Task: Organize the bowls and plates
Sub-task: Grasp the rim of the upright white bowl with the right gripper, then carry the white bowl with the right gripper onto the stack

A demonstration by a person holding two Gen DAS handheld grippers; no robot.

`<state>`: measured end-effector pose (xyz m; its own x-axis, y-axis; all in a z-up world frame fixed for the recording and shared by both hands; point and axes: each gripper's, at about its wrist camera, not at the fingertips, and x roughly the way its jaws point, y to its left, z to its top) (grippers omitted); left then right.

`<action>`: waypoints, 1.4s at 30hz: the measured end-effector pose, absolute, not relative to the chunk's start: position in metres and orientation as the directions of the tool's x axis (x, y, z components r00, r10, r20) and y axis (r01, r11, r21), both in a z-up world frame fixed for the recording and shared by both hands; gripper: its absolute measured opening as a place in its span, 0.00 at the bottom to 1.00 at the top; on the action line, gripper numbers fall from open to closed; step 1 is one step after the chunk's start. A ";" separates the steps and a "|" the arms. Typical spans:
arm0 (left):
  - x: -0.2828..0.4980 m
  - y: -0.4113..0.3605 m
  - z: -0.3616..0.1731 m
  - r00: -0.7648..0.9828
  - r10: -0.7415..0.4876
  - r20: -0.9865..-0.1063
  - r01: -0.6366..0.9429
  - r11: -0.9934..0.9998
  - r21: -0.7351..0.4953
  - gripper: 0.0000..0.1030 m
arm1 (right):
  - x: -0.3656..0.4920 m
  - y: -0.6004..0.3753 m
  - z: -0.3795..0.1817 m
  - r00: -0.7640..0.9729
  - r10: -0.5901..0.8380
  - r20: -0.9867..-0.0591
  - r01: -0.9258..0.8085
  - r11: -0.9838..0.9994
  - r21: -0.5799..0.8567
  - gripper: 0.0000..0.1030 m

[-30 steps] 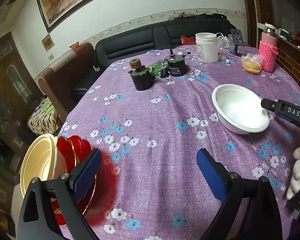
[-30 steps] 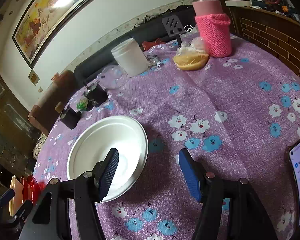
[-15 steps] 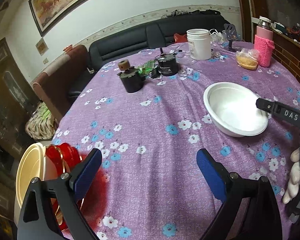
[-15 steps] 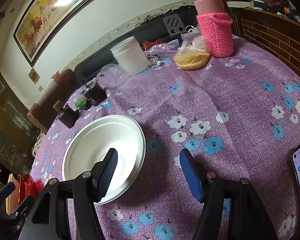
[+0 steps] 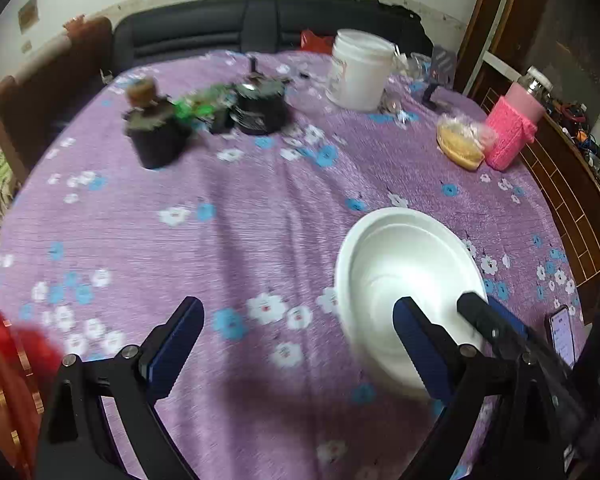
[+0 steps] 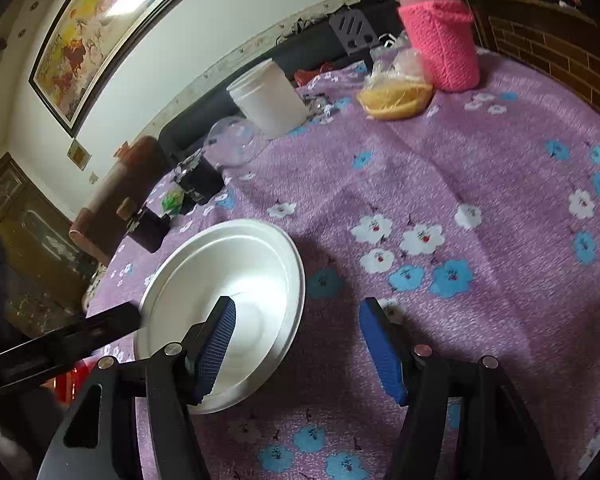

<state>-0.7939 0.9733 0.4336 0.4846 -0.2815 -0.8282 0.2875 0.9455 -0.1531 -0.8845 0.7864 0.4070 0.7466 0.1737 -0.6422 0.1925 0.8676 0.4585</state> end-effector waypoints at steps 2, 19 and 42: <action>-0.788 0.967 0.426 0.464 -0.293 -0.836 0.288 0.942 -0.170 0.88 | -0.883 0.787 0.405 0.741 0.188 -0.645 0.189 0.863 0.469 0.65; -0.801 0.941 0.426 0.459 -0.310 -0.833 0.395 0.911 -0.121 0.16 | -0.880 0.795 0.399 0.726 0.263 -0.636 0.145 0.845 0.515 0.16; -0.933 1.069 0.488 0.684 -0.194 -0.703 0.232 0.972 -0.042 0.16 | -0.944 0.929 0.458 0.749 0.368 -0.551 -0.156 0.906 0.393 0.16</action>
<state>-0.9334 1.0693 0.4881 0.6844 -0.1941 -0.7028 0.2323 0.9717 -0.0422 -0.9437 0.9288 0.4578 0.7487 0.3682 -0.5512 -0.1564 0.9062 0.3929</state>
